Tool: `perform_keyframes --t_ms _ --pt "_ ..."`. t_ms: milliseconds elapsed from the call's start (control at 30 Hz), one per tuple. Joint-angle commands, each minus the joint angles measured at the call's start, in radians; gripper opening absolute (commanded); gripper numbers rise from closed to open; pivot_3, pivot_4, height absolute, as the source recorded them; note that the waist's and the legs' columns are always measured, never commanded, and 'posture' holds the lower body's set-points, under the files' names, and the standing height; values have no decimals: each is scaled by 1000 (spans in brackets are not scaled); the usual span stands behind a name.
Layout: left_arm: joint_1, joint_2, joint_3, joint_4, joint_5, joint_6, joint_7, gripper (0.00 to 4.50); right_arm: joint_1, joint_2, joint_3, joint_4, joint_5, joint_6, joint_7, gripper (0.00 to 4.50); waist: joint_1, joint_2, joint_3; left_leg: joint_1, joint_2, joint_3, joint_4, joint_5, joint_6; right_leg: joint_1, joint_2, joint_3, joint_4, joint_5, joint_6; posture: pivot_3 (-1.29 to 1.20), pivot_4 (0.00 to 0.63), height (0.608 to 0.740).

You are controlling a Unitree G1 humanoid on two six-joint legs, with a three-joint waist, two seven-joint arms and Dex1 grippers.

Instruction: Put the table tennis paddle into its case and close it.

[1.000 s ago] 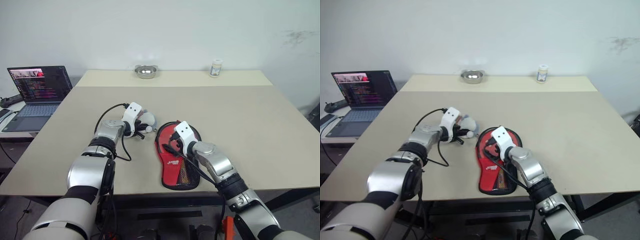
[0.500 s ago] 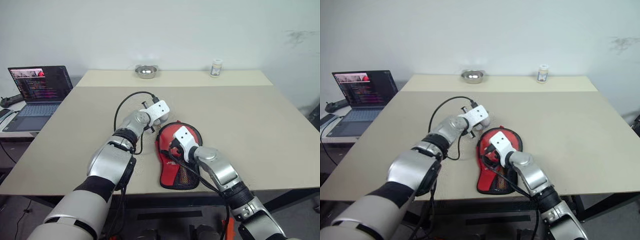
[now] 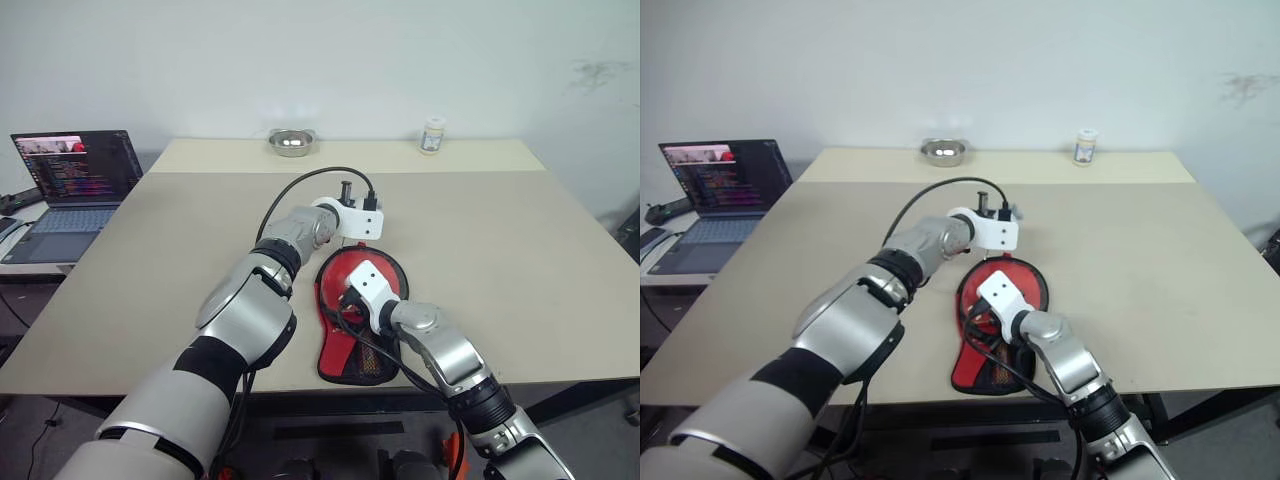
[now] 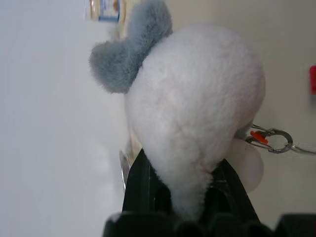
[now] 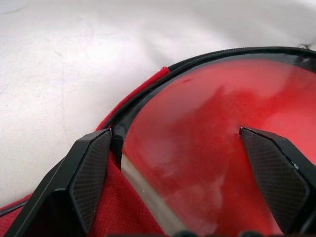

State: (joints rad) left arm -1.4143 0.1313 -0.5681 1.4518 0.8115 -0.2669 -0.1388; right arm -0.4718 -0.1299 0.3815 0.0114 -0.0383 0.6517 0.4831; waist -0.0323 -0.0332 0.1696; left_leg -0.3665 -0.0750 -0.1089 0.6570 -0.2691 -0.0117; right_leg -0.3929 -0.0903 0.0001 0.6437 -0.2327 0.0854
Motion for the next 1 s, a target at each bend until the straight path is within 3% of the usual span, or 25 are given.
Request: perform_keyframes --t_ms 33,233,433,633,733,967,1000 --pt "-80 0 0 -53 4 -2 65 161 101 0 94 97 -8 101 28 4500 0 0 0 0 0 0 -1 0 0 0 0 0 0 0 0 0 150 740" --pt "-93 -38 -35 -54 41 -25 88 161 120 3 98 78 -12 116 28 4500 2 0 0 0 0 0 -5 0 0 -1 0 0 -1 -1 1 0 150 740" --pt "-96 -130 4 -63 -13 -115 32 161 121 11 101 76 -18 120 32 4500 3 0 -1 1 0 0 -10 0 0 -2 -1 0 -2 -3 3 0 150 740" --pt "-75 -211 117 -72 -152 -185 -187 160 115 20 98 91 -23 111 33 4500 3 1 -1 1 0 1 -10 0 0 -2 -1 0 -2 -3 3 0 150 740" --pt "-57 -216 155 -73 -200 -176 -280 160 111 24 94 100 -24 105 33 4500 2 2 -2 1 0 1 -10 0 0 -2 -1 0 -2 -3 3 0 150 740" --pt "-24 -195 167 -70 -212 -125 -325 160 94 32 90 123 -28 93 34 4500 0 6 -8 2 0 1 -11 0 0 -2 -1 0 -2 -4 3 0 150 740" --pt "-17 -191 177 -69 -224 -120 -346 510 89 34 89 127 -29 92 34 4500 0 7 -9 2 0 1 -11 0 0 -1 -1 0 -2 -4 3 0 150 740"
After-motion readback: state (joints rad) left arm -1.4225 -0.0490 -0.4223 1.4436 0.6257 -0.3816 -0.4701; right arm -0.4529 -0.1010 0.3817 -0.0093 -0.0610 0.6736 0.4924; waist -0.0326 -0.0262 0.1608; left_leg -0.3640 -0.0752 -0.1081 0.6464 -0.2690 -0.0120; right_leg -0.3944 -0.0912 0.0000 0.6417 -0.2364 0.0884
